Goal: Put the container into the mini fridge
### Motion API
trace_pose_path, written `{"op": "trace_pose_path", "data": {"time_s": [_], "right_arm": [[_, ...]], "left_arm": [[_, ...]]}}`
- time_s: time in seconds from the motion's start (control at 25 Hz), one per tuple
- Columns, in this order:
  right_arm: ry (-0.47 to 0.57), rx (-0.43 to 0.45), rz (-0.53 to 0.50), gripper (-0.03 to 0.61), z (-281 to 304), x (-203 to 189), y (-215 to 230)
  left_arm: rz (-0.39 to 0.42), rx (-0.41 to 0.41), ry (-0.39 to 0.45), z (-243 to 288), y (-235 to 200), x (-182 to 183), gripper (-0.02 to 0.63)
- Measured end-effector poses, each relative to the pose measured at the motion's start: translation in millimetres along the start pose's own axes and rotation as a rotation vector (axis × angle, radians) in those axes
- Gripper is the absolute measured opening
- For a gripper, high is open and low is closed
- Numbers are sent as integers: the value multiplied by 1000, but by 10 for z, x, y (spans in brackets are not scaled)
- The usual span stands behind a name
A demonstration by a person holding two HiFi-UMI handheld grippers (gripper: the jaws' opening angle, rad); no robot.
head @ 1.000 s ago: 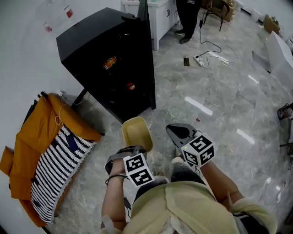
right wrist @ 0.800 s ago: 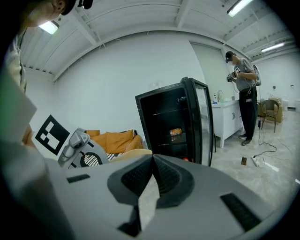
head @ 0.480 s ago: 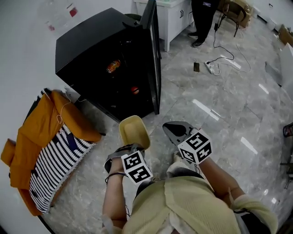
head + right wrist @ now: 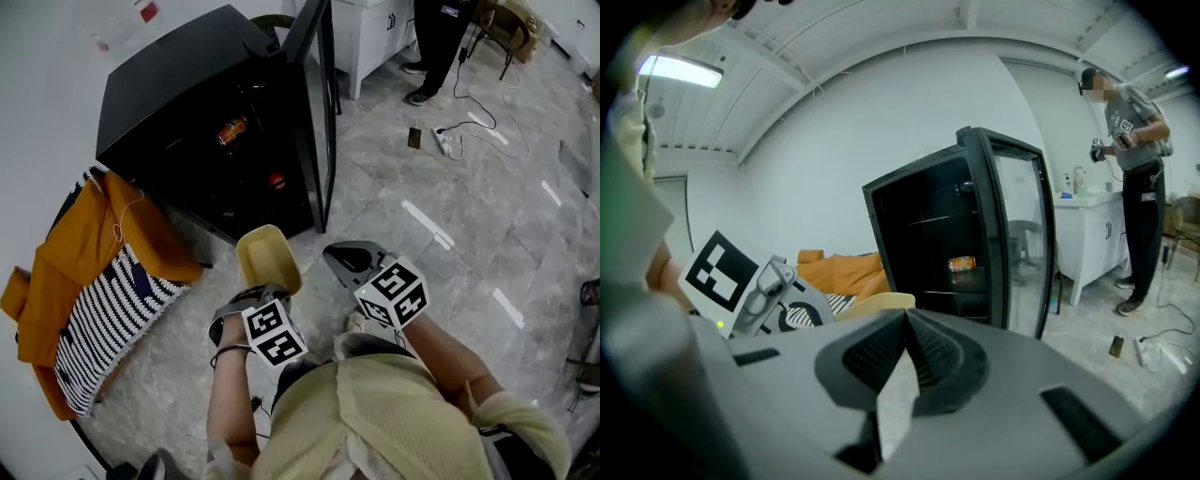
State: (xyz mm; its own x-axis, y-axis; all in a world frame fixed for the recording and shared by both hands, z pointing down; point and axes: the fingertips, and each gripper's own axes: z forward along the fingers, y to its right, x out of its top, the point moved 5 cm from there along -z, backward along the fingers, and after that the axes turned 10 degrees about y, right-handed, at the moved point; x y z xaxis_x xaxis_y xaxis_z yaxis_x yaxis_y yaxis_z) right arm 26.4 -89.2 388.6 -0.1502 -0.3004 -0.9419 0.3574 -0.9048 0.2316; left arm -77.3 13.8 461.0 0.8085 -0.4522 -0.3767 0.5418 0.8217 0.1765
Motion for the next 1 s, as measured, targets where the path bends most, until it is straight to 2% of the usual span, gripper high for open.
{"op": "trace_pose_path", "data": {"time_s": [0.28, 0.52, 0.8, 1.0], "right_arm": [[-20, 65, -20, 29, 100, -18, 238], [-34, 70, -16, 29, 285, -51, 377], [-28, 22, -17, 29, 635, 27, 468], [-22, -30, 15, 29, 945, 88, 494]], "left_arm": [[-59, 28, 0, 169, -209, 136, 28], [-80, 37, -5, 258, -398, 127, 29], [-79, 71, 16, 318, -795, -15, 28], [-56, 52, 19, 394, -1068, -145, 29]]}}
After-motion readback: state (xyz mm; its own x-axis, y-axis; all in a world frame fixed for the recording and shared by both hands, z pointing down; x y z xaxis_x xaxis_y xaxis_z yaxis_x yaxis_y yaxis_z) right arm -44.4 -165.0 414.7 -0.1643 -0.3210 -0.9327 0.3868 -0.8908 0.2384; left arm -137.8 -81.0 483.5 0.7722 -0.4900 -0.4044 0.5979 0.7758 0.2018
